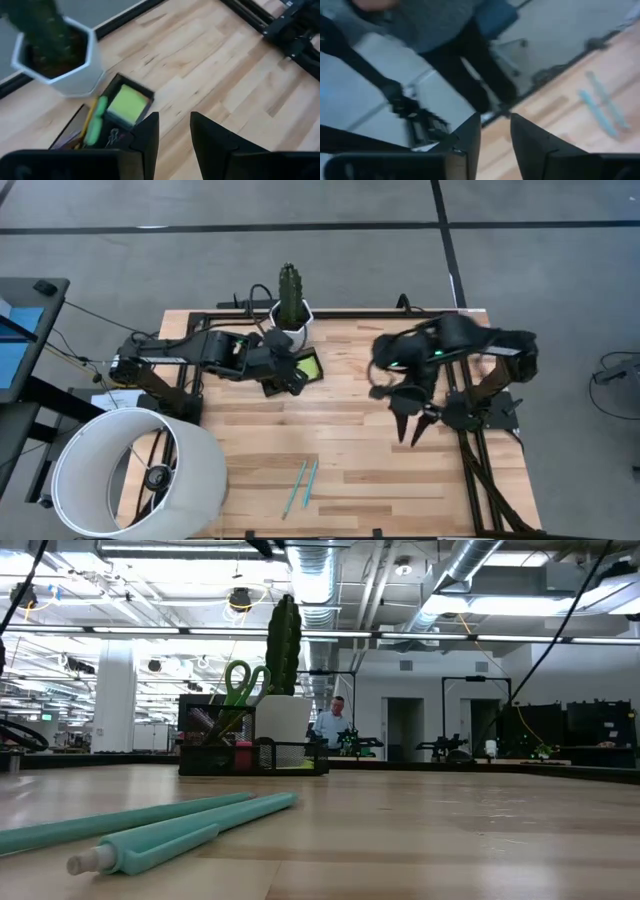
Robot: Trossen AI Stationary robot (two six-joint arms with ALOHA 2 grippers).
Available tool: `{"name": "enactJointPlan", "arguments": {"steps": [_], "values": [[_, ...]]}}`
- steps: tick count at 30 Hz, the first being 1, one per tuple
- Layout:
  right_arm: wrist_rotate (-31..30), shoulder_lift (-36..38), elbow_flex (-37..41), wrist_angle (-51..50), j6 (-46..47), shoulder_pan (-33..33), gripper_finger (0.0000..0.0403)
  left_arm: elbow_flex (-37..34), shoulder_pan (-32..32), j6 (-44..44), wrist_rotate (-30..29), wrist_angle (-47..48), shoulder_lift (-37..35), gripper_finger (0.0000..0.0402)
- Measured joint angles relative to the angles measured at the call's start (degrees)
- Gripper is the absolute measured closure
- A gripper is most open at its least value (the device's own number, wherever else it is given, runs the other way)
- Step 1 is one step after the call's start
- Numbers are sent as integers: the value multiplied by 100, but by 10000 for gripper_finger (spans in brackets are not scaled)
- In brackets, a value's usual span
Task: Pick and place office supplies into organizer
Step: Put the blue pen into the black mesh organizer
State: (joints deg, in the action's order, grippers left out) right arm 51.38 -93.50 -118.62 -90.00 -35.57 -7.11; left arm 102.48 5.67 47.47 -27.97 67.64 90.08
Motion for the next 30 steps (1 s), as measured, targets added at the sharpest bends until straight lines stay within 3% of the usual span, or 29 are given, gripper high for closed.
{"name": "enactJointPlan", "arguments": {"steps": [7,14,18,24,27,30], "values": [[407,-49,1034,305,-832,290,332,0,15,379,-419,826,-628,300],[171,-60,1967,2350,-576,627,325,2,7,409,-913,1313,-1156,300],[-239,-60,2356,3412,-215,686,304,2,7,429,-1003,1749,-1310,300],[144,-60,3037,4504,-216,555,251,-3,7,679,-1033,2251,-1328,300],[600,-59,3444,5377,-159,569,229,-26,7,677,-1020,2217,-1326,300],[677,-58,3924,6273,-7,574,218,-26,7,677,-1034,2212,-1325,300]]}}
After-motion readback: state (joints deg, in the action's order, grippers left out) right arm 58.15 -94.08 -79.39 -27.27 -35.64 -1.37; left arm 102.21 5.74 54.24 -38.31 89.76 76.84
